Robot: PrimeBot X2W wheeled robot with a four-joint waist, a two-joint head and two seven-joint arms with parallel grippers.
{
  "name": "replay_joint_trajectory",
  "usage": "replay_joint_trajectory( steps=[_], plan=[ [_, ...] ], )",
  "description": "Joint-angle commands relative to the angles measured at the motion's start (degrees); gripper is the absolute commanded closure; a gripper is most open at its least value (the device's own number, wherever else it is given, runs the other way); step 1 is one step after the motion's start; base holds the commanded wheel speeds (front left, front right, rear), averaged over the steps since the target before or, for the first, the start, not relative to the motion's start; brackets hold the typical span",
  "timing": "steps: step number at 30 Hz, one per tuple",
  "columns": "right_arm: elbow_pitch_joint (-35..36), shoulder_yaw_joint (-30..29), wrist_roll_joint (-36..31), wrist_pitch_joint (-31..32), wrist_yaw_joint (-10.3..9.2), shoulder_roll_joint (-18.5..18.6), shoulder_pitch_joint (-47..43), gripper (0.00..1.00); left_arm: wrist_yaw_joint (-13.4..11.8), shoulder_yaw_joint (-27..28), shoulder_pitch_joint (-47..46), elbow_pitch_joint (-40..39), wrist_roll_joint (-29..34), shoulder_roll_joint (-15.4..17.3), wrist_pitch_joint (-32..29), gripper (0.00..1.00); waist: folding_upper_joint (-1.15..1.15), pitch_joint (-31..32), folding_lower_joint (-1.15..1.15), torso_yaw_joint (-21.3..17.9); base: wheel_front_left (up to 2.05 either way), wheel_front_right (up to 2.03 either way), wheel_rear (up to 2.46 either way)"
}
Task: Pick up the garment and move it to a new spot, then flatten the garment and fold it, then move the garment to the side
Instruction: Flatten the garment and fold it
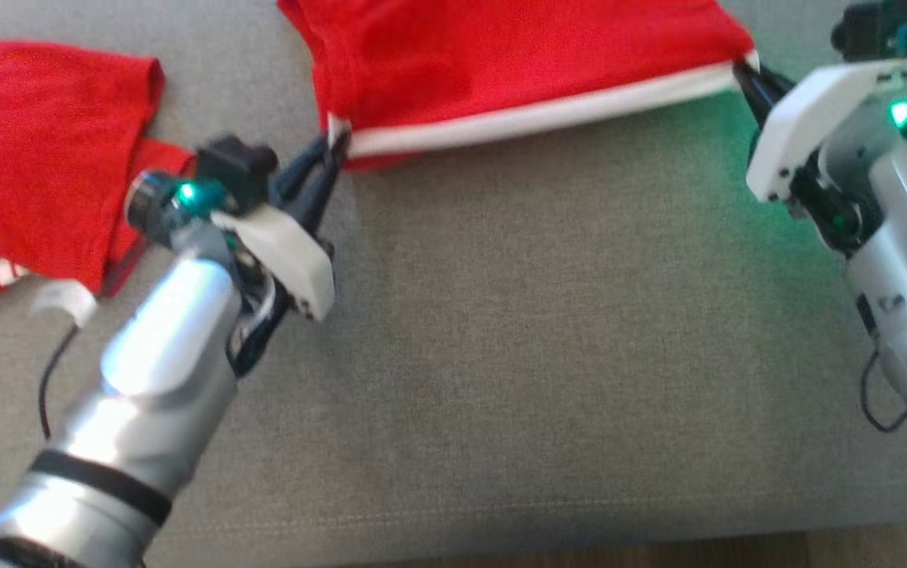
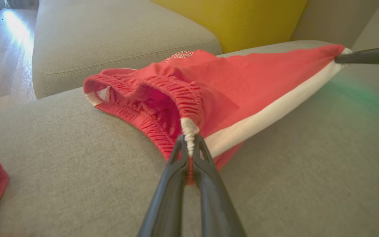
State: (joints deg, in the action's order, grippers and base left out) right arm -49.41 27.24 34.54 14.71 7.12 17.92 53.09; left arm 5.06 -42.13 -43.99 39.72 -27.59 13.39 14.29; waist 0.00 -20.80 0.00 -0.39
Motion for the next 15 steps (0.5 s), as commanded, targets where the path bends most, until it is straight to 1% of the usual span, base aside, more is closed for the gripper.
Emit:
replay_joint_trajectory(
  steps=[1, 10, 15],
  plan=[
    [1.1, 0.9, 1.0, 0.6, 0.36, 1.5, -0.6, 1.00, -0.3, 1.8, -0.3, -1.6, 1.0, 2.2, 0.7, 1.00, 0.00, 2.2, 0.00, 0.4, 0.00, 0.00, 0.00],
    [2.2, 9.6, 5.3, 5.8, 0.36, 7.9, -6.8, 1.00, -0.7, 0.8, 6.9, -2.2, 4.3, 2.3, 0.7, 1.00, 0.00, 8.2, 0.00, 0.5, 0.00, 0.00, 0.00],
    [3.3, 12.5, 7.8, 8.5, 0.36, 10.5, -9.1, 1.00, -0.7, 0.5, 9.6, -2.6, 5.0, 2.2, 0.7, 1.00, 0.00, 10.1, 0.00, 0.4, 0.00, 0.00, 0.00]
  ],
)
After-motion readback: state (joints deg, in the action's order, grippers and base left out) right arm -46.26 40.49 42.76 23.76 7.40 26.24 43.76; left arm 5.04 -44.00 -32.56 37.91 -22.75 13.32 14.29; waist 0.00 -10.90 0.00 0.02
